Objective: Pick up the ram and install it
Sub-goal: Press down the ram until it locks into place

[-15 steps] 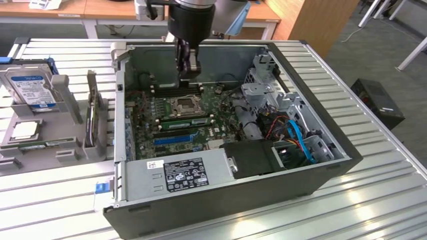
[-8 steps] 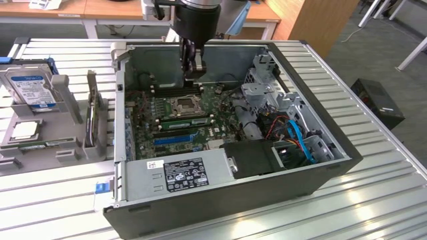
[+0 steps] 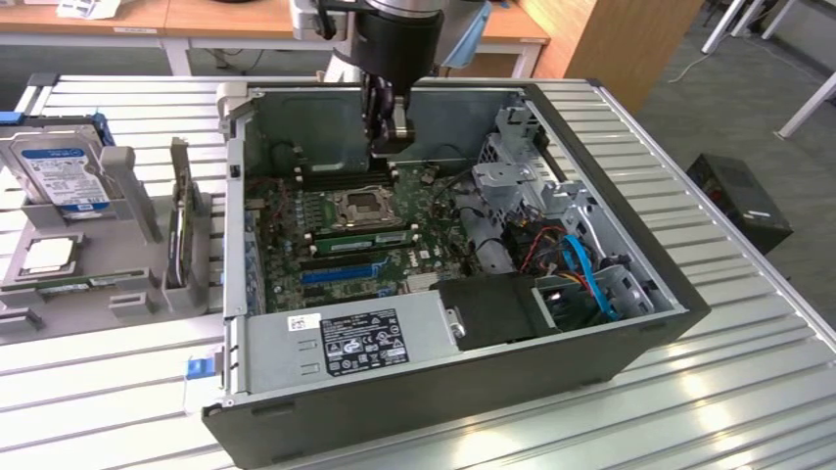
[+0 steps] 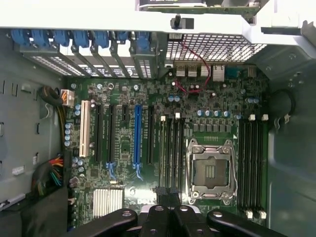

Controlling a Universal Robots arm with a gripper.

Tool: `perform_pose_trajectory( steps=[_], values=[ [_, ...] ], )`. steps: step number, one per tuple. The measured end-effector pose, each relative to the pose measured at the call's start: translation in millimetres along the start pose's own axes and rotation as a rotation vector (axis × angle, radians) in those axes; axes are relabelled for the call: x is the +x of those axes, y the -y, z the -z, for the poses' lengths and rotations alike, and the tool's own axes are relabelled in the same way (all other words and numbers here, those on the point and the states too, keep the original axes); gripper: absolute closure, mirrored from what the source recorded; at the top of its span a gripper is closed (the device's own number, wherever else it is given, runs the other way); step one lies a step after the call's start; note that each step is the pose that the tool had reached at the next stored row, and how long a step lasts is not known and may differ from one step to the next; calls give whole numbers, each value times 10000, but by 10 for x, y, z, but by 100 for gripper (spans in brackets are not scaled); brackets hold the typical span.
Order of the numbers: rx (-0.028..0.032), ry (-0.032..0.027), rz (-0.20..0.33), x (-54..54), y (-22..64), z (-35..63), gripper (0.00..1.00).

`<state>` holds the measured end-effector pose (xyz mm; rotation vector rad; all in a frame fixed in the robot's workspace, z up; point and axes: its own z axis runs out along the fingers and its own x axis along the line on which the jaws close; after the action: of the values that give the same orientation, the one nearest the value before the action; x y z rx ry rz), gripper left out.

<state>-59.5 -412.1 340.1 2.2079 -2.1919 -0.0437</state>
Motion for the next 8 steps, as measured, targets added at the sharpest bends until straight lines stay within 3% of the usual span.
perform_pose_trajectory(
  steps=[8],
  values=[
    [0,-1,0,1,99,4,90]
  ],
)
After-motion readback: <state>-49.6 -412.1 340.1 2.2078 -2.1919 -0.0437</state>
